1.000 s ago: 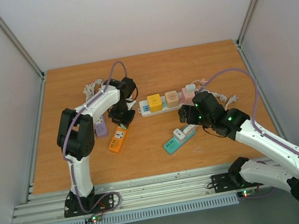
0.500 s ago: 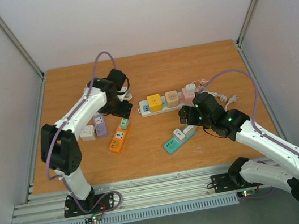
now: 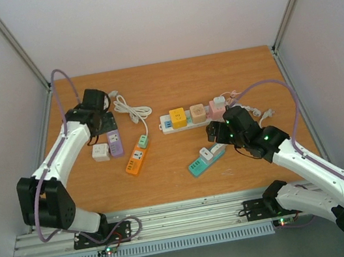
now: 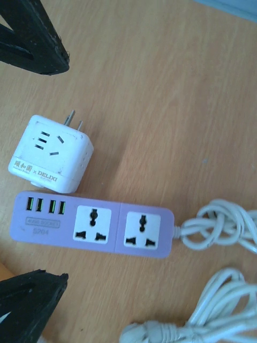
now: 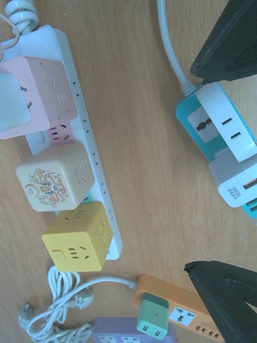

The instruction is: Insert the plug

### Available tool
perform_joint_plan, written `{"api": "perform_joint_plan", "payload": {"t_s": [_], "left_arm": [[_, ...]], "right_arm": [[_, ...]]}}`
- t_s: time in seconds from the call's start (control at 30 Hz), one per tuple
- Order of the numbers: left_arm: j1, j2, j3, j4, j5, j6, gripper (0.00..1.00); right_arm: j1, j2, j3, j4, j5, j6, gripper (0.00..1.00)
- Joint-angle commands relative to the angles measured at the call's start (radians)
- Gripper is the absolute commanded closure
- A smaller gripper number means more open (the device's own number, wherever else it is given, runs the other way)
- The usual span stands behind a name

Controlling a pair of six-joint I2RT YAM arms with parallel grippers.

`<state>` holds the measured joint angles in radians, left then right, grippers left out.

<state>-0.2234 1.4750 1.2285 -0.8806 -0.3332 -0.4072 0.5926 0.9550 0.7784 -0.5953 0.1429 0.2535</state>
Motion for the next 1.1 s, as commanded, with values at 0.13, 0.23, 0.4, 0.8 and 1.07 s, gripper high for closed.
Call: {"api": "perform_joint_plan", "payload": {"t_s": [0.13,0.23,0.4,0.8,1.07], "left_arm": [[0.091,0.034,-0.097,0.1,0.087,-0.128,0.01],[0.099,0.047,-0.119,0.111,0.097,-0.139,0.01],[0.12,0.108,-0.113,0.106,0.183,-0.118,0.0],[0.142,0.179,-0.121,0.086,0.247,-0.053,0.01],[0.141,0.185,-0.146,0.035,0.154,-0.091,0.06]], "right_arm": [[-0.005,-0.019,-0.014,-0.015,0.022,0.006,0.09],[-0.006,-0.022,-0.014,-0.018,0.029,0.005,0.09],[-0.005,-0.026,-0.005,-0.027,0.035,0.004,0.09],[-0.006,-0.032,-0.006,-0.032,0.054,0.001,0.08],[-0.005,-0.031,-0.008,-0.028,0.054,0.003,0.07]]}}
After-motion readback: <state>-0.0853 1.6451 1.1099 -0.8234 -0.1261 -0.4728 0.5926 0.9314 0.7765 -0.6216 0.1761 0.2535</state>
